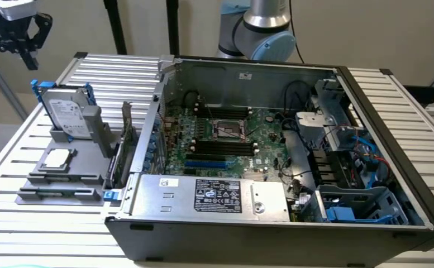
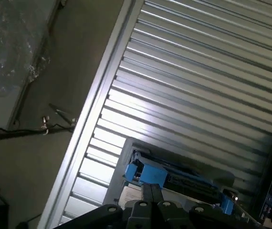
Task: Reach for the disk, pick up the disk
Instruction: 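Pick up the disk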
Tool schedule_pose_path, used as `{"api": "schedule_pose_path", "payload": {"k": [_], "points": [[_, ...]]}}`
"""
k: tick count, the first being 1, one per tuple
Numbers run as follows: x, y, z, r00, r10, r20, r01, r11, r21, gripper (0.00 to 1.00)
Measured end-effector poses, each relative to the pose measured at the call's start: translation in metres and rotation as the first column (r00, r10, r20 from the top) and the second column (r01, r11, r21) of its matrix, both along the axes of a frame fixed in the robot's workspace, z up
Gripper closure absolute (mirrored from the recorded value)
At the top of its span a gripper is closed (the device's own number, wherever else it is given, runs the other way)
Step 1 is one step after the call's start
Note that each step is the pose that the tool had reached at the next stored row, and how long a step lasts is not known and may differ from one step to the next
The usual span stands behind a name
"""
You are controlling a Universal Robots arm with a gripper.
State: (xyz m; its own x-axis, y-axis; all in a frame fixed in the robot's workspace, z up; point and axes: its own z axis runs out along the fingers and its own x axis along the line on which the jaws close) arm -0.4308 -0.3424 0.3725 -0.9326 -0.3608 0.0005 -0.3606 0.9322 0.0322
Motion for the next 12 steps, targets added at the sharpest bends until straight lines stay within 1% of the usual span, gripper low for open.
{"api": "schedule_pose_path", "payload": {"k": [3, 6, 9, 12], "points": [[0.0000, 0.0000, 0.0000, 0.9985, 0.055, 0.0000, -0.055, 0.9985, 0.0000, 0.89], [0.0000, 0.0000, 0.0000, 0.9941, 0.109, 0.0000, -0.109, 0.9941, 0.0000, 0.89], [0.0000, 0.0000, 0.0000, 0.9865, 0.164, 0.0000, -0.164, 0.9865, 0.0000, 0.89], [-0.0001, 0.0001, 0.0000, 0.9761, 0.217, 0.0000, -0.217, 0.9761, 0.0000, 0.89]]}}
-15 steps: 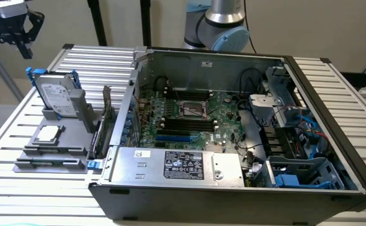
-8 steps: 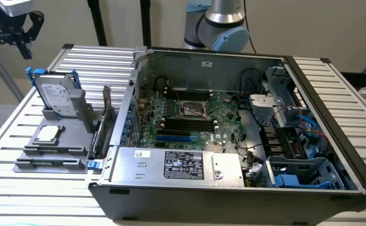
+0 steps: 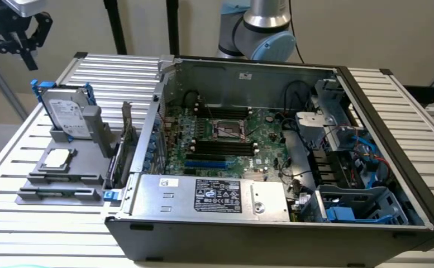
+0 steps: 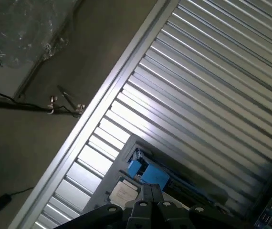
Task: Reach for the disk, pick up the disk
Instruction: 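Pick up the disk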
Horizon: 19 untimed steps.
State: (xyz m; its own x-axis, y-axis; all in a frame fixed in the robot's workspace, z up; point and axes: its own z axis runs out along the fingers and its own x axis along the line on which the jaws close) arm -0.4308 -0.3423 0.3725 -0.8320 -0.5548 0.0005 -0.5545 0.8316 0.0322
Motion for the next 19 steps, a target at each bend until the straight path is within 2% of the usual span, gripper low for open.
{"api": "schedule_pose_path", "payload": {"k": [4, 8, 12, 19], "points": [[0.0000, -0.0001, 0.0000, 0.9974, 0.072, 0.0007, -0.072, 0.9974, 0.0000, 0.89], [0.0001, -0.0001, 0.0000, 0.9895, 0.144, 0.0048, -0.144, 0.9895, -0.0005, 0.89], [0.0001, -0.0001, 0.0000, 0.9773, 0.212, 0.0109, -0.212, 0.9773, -0.0016, 0.89], [0.0001, -0.0001, 0.0000, 0.9499, 0.312, 0.0178, -0.312, 0.9501, -0.0035, 0.89]]}}
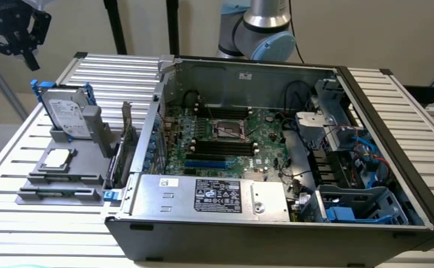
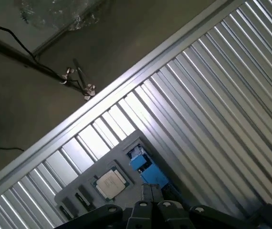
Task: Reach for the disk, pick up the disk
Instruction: 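Pick up the disk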
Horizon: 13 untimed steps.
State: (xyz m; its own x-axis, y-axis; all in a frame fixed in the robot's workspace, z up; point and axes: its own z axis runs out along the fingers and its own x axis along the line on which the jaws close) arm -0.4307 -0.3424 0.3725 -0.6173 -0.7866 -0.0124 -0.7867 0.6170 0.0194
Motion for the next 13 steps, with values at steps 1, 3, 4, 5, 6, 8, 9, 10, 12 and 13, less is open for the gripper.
{"api": "schedule_pose_path", "payload": {"k": [1, 3, 4, 5, 6, 8, 9, 10, 12, 13], "points": [[0.0000, 0.0000, 0.0000, 0.9999, 0.013, 0.0007, -0.013, 0.9999, 0.0000, 0.89], [0.0000, 0.0000, 0.0000, 0.9993, 0.039, 0.0018, -0.039, 0.9993, 0.0000, 0.89], [0.0000, 0.0000, 0.0000, 0.9987, 0.051, 0.0023, -0.051, 0.9987, 0.0000, 0.89], [0.0000, 0.0000, 0.0000, 0.9980, 0.064, 0.0029, -0.064, 0.9980, -0.0001, 0.89], [0.0000, 0.0000, 0.0000, 0.9971, 0.076, 0.0036, -0.076, 0.9971, -0.0002, 0.89], [0.0000, 0.0000, 0.0000, 0.9947, 0.102, 0.0055, -0.102, 0.9947, -0.0003, 0.89], [-0.0001, 0.0000, 0.0000, 0.9932, 0.116, 0.0068, -0.116, 0.9932, -0.0005, 0.89], [0.0000, 0.0000, 0.0000, 0.9913, 0.131, 0.0080, -0.131, 0.9914, -0.0006, 0.89], [0.0000, 0.0000, 0.0000, 0.9866, 0.163, 0.0097, -0.163, 0.9866, -0.0008, 0.89], [0.0000, 0.0000, 0.0000, 0.9835, 0.181, 0.0099, -0.181, 0.9835, -0.0009, 0.89]]}}
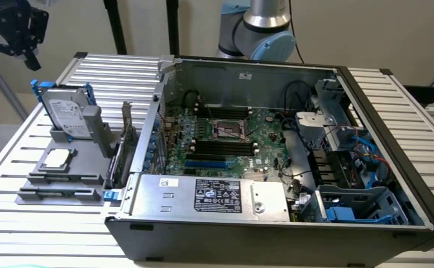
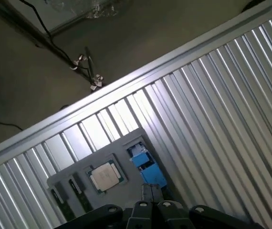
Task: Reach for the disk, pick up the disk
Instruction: 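Pick up the disk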
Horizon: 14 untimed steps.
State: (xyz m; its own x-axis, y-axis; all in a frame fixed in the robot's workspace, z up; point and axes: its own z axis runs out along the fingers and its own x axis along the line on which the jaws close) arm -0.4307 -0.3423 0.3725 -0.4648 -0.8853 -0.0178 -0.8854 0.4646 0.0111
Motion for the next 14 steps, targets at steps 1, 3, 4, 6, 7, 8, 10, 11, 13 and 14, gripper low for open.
{"api": "schedule_pose_path", "payload": {"k": [1, 3, 4, 6, 7, 8, 10, 11, 13, 14], "points": [[0.0000, 0.0000, -0.0001, 0.9998, 0.019, 0.0000, -0.019, 0.9998, -0.0001, 0.89], [-0.0001, 0.0000, -0.0003, 0.9985, 0.055, 0.0000, -0.055, 0.9985, 0.0000, 0.89], [0.0000, 0.0000, -0.0004, 0.9973, 0.073, 0.0000, -0.073, 0.9973, 0.0000, 0.89], [-0.0001, 0.0000, -0.0005, 0.9941, 0.109, 0.0000, -0.109, 0.9941, 0.0000, 0.89], [-0.0001, 0.0000, -0.0005, 0.9923, 0.124, 0.0001, -0.124, 0.9923, 0.0000, 0.89], [-0.0001, 0.0000, -0.0006, 0.9904, 0.138, 0.0002, -0.138, 0.9904, 0.0001, 0.89], [-0.0001, 0.0001, -0.0006, 0.9868, 0.162, 0.0002, -0.162, 0.9868, 0.0001, 0.89], [0.0000, 0.0001, -0.0005, 0.9847, 0.175, 0.0000, -0.175, 0.9847, 0.0001, 0.89], [0.0000, 0.0001, -0.0005, 0.9806, 0.196, 0.0001, -0.196, 0.9806, 0.0002, 0.89], [0.0000, 0.0001, -0.0005, 0.9783, 0.207, 0.0001, -0.207, 0.9783, 0.0002, 0.89]]}}
